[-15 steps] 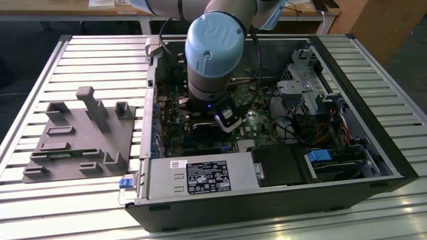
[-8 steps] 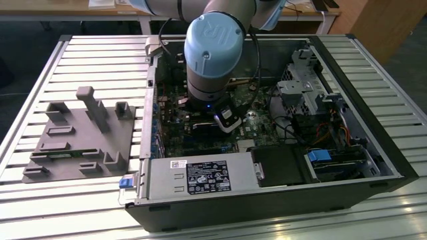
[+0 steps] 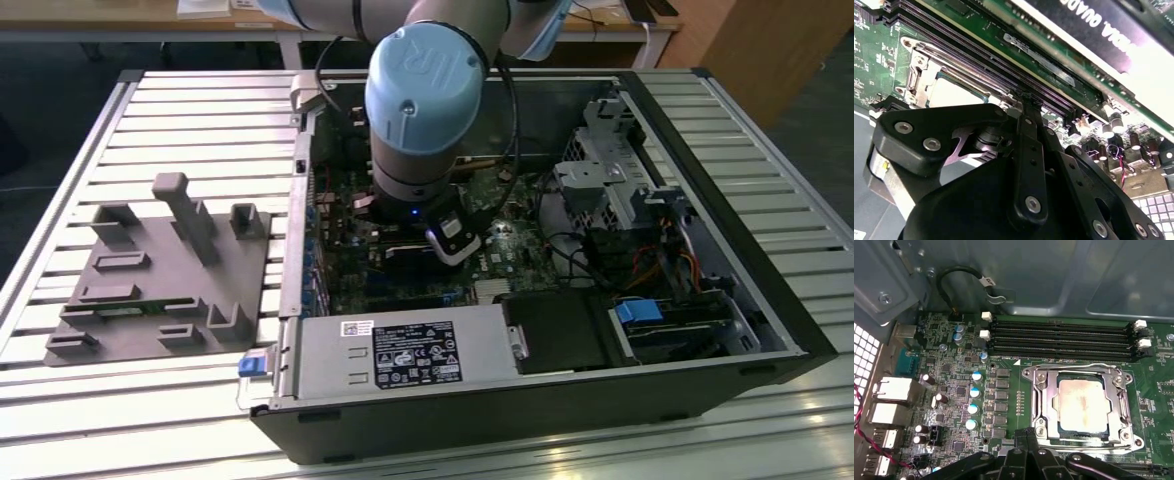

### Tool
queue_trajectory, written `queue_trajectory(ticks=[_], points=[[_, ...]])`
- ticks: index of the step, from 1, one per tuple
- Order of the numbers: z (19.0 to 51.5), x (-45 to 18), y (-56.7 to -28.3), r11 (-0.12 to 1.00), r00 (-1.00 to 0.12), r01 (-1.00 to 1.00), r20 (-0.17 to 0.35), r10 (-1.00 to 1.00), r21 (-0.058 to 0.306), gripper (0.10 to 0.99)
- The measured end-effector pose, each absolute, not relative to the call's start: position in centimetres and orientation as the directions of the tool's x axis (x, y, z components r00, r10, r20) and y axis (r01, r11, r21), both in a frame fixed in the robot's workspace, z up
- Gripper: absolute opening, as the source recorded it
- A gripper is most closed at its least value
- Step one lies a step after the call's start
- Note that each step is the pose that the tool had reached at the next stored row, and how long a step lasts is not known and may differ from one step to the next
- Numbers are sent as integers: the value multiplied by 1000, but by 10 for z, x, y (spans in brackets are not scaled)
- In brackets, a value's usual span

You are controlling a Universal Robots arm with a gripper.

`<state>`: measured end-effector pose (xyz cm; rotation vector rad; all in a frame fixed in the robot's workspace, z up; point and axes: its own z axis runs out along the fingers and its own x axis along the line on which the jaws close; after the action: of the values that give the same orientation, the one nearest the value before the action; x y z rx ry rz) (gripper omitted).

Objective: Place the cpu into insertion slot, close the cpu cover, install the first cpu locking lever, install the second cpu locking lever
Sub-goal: 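Install the second cpu locking lever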

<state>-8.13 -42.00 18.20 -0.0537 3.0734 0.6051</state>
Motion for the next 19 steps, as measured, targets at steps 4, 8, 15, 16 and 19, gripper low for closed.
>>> queue_trajectory(ticks=[4,8,15,16,19], points=[[185,-81,-420,928,-999,-35,-15,-32,371,106],[187,-81,-420,932,-999,-35,-14,-32,361,106],[195,-81,-420,932,-999,-35,-15,-32,360,106],[198,-81,-420,932,-999,-35,-15,-32,360,106],[208,-81,-420,932,-999,-35,-15,-32,360,106]])
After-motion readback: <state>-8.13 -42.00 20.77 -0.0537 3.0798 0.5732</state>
